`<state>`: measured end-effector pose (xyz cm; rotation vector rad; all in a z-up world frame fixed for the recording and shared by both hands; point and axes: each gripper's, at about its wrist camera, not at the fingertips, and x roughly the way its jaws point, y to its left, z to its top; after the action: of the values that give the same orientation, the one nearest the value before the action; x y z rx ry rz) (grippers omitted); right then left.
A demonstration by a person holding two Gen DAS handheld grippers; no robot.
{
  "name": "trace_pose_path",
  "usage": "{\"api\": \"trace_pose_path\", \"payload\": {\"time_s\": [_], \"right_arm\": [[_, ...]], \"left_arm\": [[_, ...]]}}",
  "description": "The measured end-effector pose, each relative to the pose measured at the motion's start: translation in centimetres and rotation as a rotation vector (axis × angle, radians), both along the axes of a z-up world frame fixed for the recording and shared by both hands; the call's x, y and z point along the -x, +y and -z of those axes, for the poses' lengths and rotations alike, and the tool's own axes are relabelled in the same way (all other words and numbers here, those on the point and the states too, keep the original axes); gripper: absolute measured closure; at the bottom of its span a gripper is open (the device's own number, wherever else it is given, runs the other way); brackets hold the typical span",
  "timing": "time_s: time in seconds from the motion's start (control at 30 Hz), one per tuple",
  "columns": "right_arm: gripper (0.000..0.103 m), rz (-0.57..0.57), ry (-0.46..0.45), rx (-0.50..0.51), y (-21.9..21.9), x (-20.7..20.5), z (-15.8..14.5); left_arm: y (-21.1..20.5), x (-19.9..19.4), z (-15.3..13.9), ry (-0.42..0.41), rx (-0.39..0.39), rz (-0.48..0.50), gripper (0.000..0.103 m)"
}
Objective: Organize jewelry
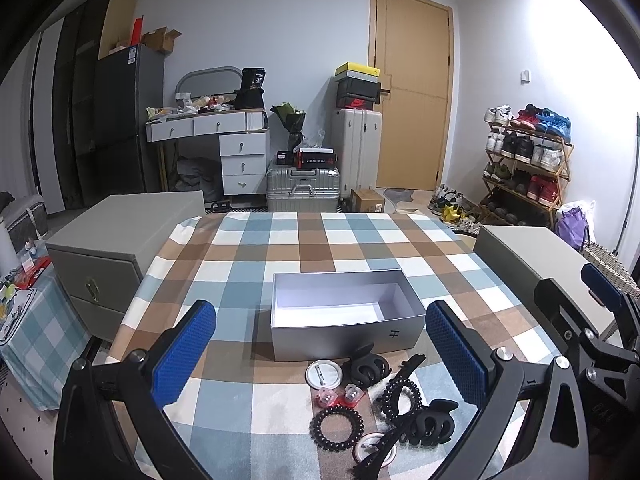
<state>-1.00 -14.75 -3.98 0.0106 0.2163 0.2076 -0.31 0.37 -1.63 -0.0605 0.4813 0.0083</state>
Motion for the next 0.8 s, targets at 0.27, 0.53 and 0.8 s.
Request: {"api": "trace_pose_path", "payload": {"time_s": [0.27, 0.53, 0.8], "right_arm": [[0.000, -0.001, 0.011, -0.005, -0.3, -0.3, 0.3], [0.000, -0.058, 0.050, -0.017, -0.2, -0.5, 1.2], [0.000, -0.149, 0.127, 0.034, 0.5, -0.5, 3.4]], "left_arm": [[0.2, -0.1, 0.4, 0.021, 0.000, -0.003, 0.001], [0.1, -0.1, 0.6, 0.039, -0.006, -0.002, 0.001], [0.1, -0.2, 1.1, 0.064, -0.006, -0.005, 0.001]]}}
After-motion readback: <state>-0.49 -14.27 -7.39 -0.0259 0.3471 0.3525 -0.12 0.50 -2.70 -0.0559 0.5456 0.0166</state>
